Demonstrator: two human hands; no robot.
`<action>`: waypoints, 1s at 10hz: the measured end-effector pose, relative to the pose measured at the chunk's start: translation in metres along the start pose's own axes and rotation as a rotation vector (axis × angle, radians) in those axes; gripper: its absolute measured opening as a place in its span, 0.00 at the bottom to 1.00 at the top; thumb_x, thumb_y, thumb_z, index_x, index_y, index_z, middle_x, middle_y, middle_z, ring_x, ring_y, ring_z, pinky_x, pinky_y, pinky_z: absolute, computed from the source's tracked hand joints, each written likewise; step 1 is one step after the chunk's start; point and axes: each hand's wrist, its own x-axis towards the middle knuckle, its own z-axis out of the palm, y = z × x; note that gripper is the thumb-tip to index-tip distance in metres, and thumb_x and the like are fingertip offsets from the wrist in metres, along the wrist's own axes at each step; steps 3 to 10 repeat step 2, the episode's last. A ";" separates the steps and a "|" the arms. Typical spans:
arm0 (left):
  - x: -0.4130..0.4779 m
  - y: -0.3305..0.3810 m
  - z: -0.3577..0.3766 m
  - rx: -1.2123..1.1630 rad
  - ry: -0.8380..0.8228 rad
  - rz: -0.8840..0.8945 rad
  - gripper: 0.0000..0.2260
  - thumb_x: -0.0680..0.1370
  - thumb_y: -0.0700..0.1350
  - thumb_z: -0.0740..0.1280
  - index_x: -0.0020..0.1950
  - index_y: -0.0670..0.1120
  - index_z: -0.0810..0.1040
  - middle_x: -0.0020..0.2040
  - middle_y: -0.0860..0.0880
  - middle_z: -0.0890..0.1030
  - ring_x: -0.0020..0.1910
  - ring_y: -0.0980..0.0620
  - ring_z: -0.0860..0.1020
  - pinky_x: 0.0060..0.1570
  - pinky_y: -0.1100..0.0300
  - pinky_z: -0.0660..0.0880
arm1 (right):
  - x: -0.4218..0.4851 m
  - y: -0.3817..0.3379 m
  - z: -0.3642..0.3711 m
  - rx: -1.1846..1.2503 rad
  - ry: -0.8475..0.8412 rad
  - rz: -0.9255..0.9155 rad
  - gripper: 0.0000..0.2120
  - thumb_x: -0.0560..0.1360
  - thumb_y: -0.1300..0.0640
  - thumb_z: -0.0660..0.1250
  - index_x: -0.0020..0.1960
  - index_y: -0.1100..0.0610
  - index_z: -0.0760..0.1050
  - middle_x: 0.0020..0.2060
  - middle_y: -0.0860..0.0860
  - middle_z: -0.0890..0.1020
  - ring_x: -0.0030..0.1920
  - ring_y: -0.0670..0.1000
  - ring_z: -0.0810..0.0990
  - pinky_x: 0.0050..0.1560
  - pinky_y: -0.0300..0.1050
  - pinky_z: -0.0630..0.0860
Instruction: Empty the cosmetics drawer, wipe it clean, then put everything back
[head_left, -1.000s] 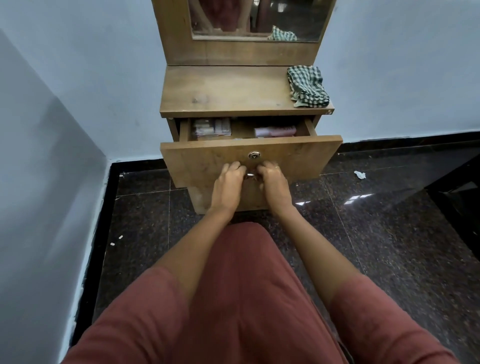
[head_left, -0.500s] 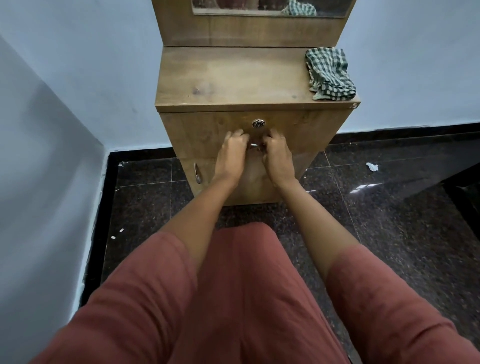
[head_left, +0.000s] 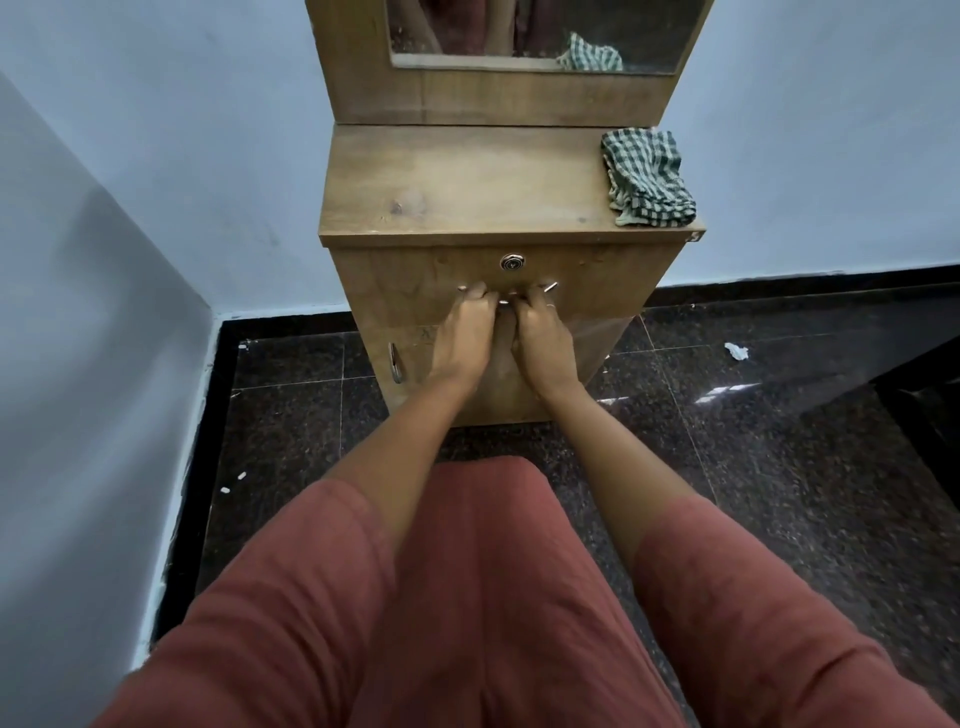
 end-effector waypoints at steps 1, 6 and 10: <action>-0.018 -0.002 -0.001 0.043 -0.029 0.020 0.19 0.79 0.37 0.54 0.71 0.43 0.64 0.73 0.46 0.64 0.72 0.48 0.63 0.70 0.56 0.62 | -0.008 -0.002 -0.004 -0.053 -0.065 -0.049 0.20 0.77 0.66 0.55 0.69 0.64 0.64 0.66 0.59 0.69 0.69 0.57 0.66 0.64 0.50 0.69; -0.035 -0.007 -0.006 0.159 0.032 0.078 0.21 0.80 0.37 0.51 0.74 0.42 0.57 0.75 0.45 0.58 0.75 0.50 0.55 0.74 0.58 0.48 | -0.016 -0.007 -0.008 -0.067 -0.062 -0.122 0.14 0.77 0.63 0.57 0.59 0.67 0.73 0.57 0.63 0.76 0.62 0.61 0.73 0.63 0.52 0.69; -0.035 -0.007 -0.006 0.159 0.032 0.078 0.21 0.80 0.37 0.51 0.74 0.42 0.57 0.75 0.45 0.58 0.75 0.50 0.55 0.74 0.58 0.48 | -0.016 -0.007 -0.008 -0.067 -0.062 -0.122 0.14 0.77 0.63 0.57 0.59 0.67 0.73 0.57 0.63 0.76 0.62 0.61 0.73 0.63 0.52 0.69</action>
